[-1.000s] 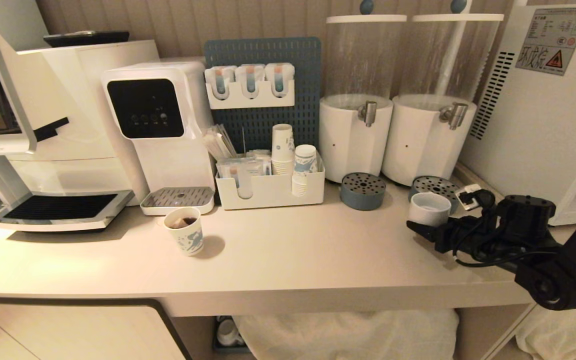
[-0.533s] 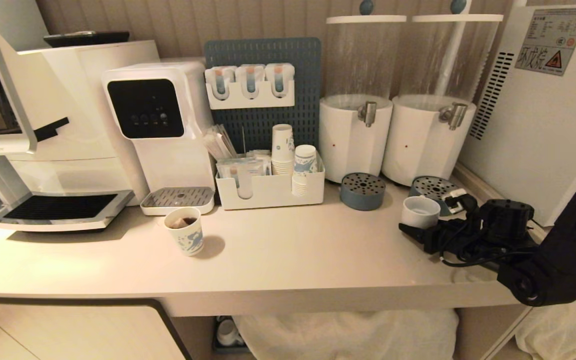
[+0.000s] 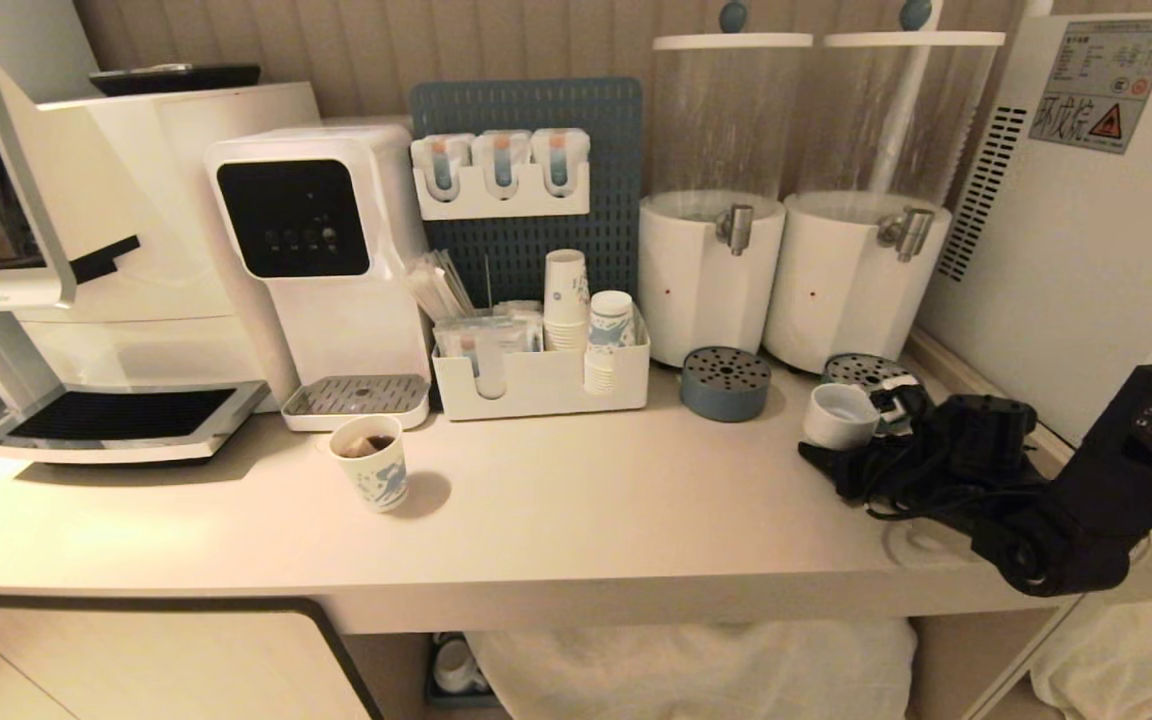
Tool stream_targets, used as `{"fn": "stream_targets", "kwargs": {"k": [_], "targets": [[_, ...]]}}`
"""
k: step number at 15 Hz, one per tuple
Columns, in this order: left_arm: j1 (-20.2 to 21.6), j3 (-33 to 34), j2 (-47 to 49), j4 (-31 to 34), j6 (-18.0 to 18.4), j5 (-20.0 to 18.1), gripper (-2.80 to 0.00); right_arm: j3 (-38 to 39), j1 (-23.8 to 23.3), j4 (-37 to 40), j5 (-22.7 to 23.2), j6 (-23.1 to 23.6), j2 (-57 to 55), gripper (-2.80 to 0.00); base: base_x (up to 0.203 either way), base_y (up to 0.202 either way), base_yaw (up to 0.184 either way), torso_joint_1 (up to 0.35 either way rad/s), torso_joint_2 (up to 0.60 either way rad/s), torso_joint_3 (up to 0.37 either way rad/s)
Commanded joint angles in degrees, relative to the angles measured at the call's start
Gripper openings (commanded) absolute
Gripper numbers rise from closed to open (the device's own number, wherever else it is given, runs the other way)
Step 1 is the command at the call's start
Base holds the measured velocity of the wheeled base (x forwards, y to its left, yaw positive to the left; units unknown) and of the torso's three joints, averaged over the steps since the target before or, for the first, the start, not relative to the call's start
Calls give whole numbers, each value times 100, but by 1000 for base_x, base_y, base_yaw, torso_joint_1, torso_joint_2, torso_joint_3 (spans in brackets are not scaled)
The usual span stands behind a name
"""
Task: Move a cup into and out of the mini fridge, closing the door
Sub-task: Place the ceramic cup on the table
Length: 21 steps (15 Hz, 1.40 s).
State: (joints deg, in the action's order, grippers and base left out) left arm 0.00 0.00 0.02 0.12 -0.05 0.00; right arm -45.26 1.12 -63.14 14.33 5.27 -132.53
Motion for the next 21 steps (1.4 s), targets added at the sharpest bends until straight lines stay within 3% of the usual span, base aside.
{"fn": "stream_targets", "kwargs": {"k": [1, 7, 8, 21], "targets": [[-8, 0, -2, -3, -4, 0, -280, -84, -12, 24, -85, -17, -120, -280, 0, 0, 0, 0, 0, 0], [-2, 0, -2, -3, -4, 0, -280, -62, -15, 30, -97, -8, -106, -280, 0, 0, 0, 0, 0, 0], [0, 0, -2, -3, -4, 0, -280, -62, -15, 30, -88, -17, -106, 0, 0, 0, 0, 0, 0, 0], [0, 8, -2, -3, -4, 0, -280, 298, -15, 79, 158, -34, 179, 0, 0, 0, 0, 0, 0, 0]]}}
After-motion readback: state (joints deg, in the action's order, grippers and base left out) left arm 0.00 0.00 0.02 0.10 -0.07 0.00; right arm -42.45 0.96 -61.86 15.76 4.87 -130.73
